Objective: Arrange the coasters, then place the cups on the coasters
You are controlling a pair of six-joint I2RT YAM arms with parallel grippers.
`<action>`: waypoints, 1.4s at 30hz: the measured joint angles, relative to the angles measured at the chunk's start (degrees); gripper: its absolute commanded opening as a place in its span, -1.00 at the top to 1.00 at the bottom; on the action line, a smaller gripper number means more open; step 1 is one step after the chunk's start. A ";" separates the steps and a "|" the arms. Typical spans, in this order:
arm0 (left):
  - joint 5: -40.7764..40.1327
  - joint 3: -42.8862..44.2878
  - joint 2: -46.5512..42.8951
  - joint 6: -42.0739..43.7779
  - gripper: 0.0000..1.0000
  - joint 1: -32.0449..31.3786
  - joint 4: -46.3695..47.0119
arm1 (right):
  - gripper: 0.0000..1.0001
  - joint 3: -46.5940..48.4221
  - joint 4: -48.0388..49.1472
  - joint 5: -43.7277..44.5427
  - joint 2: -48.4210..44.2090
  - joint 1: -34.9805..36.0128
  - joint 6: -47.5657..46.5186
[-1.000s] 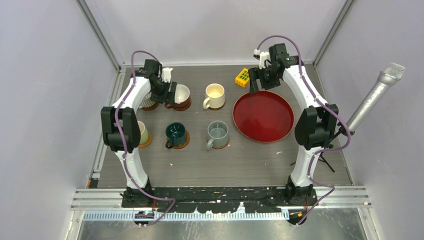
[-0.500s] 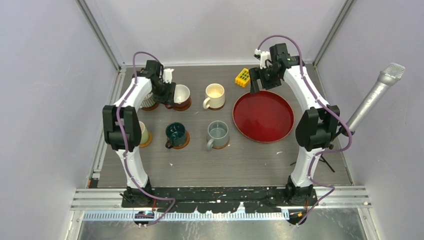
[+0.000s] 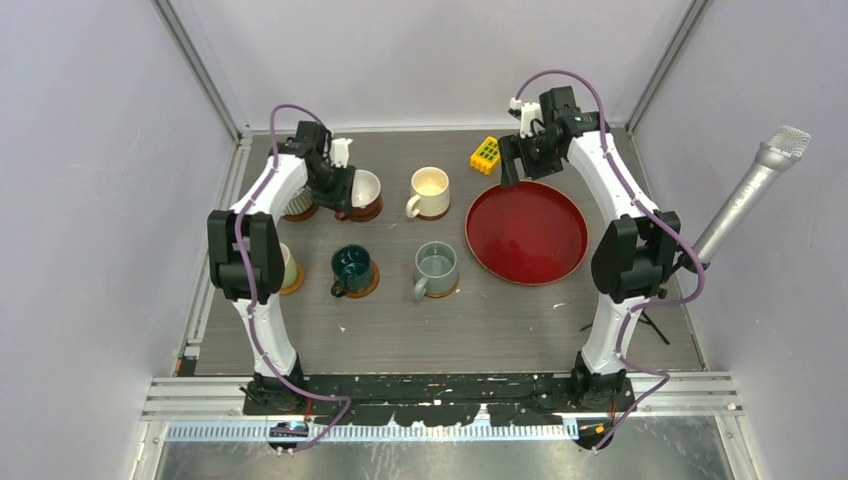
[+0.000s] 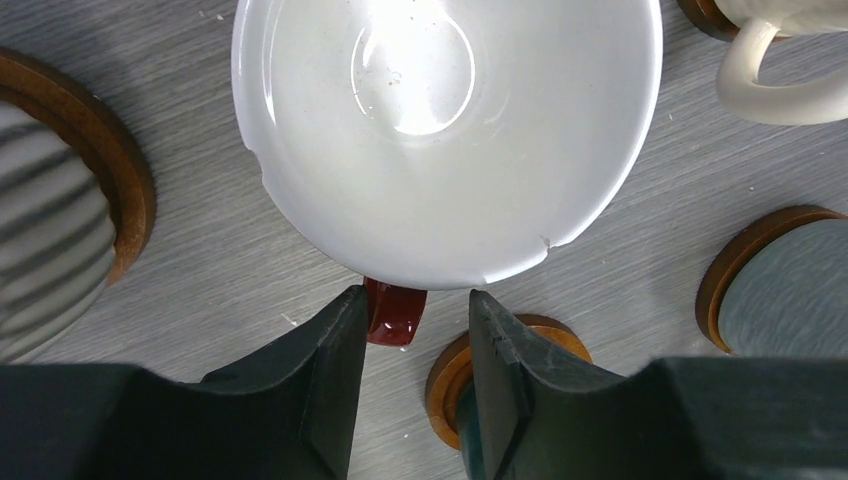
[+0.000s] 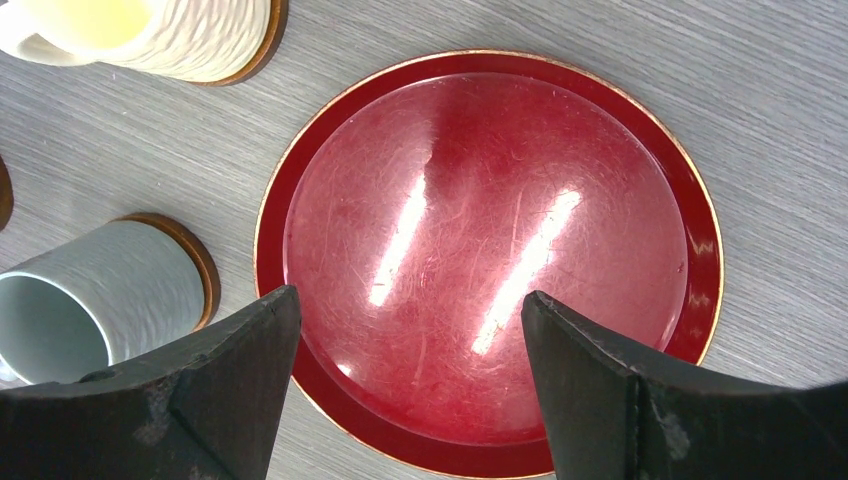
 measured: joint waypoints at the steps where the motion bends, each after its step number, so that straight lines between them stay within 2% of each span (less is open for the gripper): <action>1: 0.11 -0.09 0.00 -0.09 0.14 -0.04 0.04 | -0.71 -0.02 0.00 -0.02 -0.02 0.00 -0.02; 9: 0.68 -0.74 0.00 -0.48 0.07 -0.63 -0.04 | -0.71 -0.61 0.02 0.02 -0.31 0.00 -0.07; 14: 0.81 -0.74 0.00 -0.42 -0.22 -0.63 -0.48 | -0.71 -0.61 0.00 0.00 -0.37 0.00 -0.09; 23: 0.85 -0.31 -1.36 1.44 -0.52 0.50 -4.26 | -0.71 -0.61 0.00 0.00 -0.42 0.00 -0.15; 29: 1.31 6.21 -2.97 4.13 -0.78 4.79 -10.08 | -0.72 -0.59 -0.15 -0.04 -1.22 -0.02 -0.15; 31: 1.53 9.75 -3.10 5.03 -0.96 6.21 -12.22 | -0.72 -0.50 -0.44 -0.09 -1.68 0.00 -0.13; 32: 1.75 11.28 -3.13 5.49 -0.99 7.10 -13.29 | -0.72 -0.35 -0.81 -0.22 -1.92 -0.02 -0.13; 38: 3.45 20.09 -3.98 5.92 -0.99 11.50 -19.85 | -0.72 2.01 -1.99 -2.54 -2.71 -1.01 0.76; 42: 4.92 21.18 -7.15 5.53 -0.99 14.05 -22.84 | -0.73 1.70 -2.38 -4.63 -5.42 -2.60 2.78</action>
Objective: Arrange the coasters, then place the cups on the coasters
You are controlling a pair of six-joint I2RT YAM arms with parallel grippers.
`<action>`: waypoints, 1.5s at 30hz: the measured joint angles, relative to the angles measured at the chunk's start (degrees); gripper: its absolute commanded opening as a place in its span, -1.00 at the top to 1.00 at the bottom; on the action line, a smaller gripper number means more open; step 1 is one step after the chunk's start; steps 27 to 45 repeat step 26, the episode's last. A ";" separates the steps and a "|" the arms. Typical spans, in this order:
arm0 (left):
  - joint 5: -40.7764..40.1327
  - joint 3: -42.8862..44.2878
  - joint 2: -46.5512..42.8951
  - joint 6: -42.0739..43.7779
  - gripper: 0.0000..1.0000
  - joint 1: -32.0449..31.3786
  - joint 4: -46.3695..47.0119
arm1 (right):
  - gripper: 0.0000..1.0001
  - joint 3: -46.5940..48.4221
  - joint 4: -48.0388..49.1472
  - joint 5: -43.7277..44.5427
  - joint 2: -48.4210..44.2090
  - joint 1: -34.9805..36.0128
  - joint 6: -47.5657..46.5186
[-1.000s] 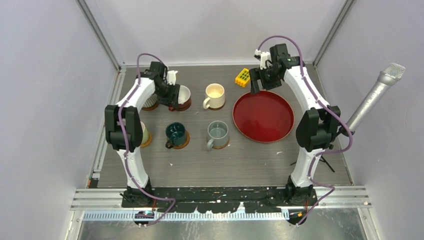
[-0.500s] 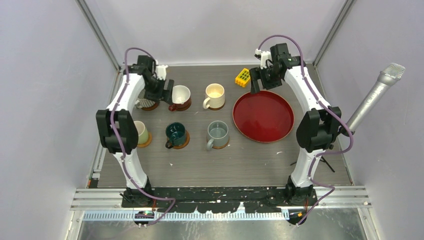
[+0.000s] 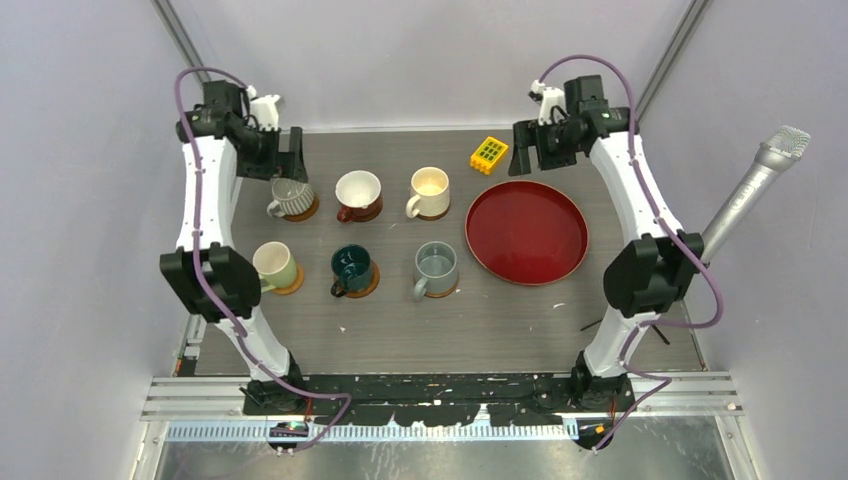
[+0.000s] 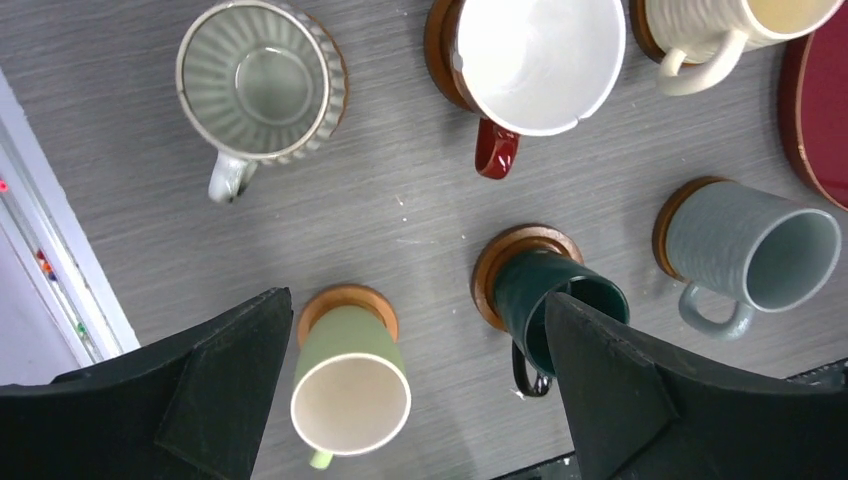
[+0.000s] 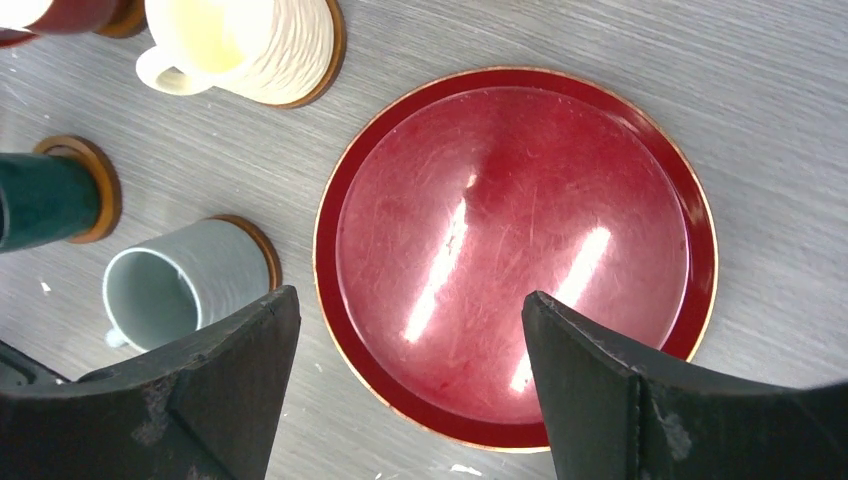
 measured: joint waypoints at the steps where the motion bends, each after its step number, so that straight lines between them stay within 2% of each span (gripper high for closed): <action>1: 0.59 -0.24 -1.03 -0.07 -0.99 0.61 -0.39 | -0.72 -0.61 0.15 -0.39 -1.33 -0.48 0.59; 10: 2.84 -15.21 -14.32 -0.44 -0.99 3.78 1.14 | -0.72 -16.90 3.02 -1.27 -18.03 -2.21 3.89; 20: 1.20 -29.70 -19.06 -1.14 -0.99 2.97 5.62 | -0.72 -32.65 3.15 -1.73 -23.28 -4.85 4.63; 25: -1.29 -33.77 -21.59 -1.49 -0.99 1.01 7.39 | -0.72 -33.46 3.17 -2.16 -23.39 -5.95 4.63; 45: -1.57 -33.88 -21.88 -1.49 -0.99 0.85 7.52 | -0.72 -33.46 3.19 -2.27 -23.43 -5.97 4.63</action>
